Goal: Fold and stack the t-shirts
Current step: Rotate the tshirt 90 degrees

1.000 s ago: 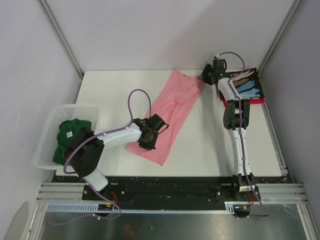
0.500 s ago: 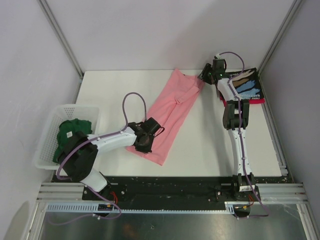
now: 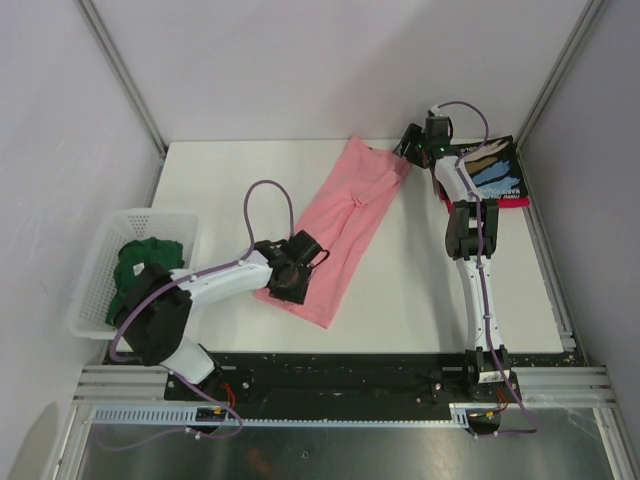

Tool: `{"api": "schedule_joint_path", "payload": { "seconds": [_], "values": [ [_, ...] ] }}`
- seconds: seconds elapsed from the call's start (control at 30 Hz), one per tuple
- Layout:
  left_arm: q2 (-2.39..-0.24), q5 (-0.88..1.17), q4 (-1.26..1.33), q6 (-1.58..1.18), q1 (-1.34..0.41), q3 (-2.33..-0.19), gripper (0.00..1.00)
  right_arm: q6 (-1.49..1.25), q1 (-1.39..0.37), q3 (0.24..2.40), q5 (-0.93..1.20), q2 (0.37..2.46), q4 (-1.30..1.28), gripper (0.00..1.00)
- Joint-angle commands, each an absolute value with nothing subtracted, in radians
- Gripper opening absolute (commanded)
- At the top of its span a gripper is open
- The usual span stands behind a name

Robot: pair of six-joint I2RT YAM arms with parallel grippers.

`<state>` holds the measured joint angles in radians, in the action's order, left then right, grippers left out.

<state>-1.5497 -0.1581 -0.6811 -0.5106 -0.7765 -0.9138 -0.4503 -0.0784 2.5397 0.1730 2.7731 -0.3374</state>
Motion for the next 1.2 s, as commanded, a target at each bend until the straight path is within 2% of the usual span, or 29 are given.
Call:
{"api": "schedule_joint_path", "payload": {
  "seconds": [0.0, 0.13, 0.3, 0.4, 0.57, 0.77, 1.0, 1.17],
  "values": [
    [-1.452, -0.193, -0.724, -0.471, -0.798, -1.015, 0.48, -0.406, -0.076, 2.581, 0.13, 2.724, -0.331, 0.68],
    [-1.454, -0.145, -0.732, -0.45, -0.88, -1.075, 0.44, -0.419, -0.083, 2.557, 0.122, 2.645, -0.347, 0.75],
    [-1.558, -0.108, -0.729, -0.455, -0.997, -1.136, 0.35, -0.464, -0.09, 2.457, 0.112, 2.508, -0.404, 0.77],
    [-1.628, -0.103, -0.718, -0.463, -1.027, -1.158, 0.32, -0.513, -0.082, 2.325, 0.12, 2.394, -0.464, 0.73],
    [-1.702, -0.104, -0.684, -0.479, -1.034, -1.165, 0.33, -0.598, -0.065, 1.93, 0.176, 2.138, -0.426, 0.62],
    [-1.738, -0.063, -0.637, -0.48, -1.035, -1.15, 0.36, -0.618, -0.061, 1.535, 0.206, 1.872, -0.349, 0.56],
    [-1.768, -0.047, -0.617, -0.484, -1.035, -1.124, 0.39, -0.592, -0.074, 1.36, 0.21, 1.703, -0.39, 0.54],
    [-1.795, -0.11, -0.615, -0.494, -1.035, -1.111, 0.34, -0.58, -0.097, 1.272, 0.213, 1.619, -0.403, 0.52]
  ]
}}
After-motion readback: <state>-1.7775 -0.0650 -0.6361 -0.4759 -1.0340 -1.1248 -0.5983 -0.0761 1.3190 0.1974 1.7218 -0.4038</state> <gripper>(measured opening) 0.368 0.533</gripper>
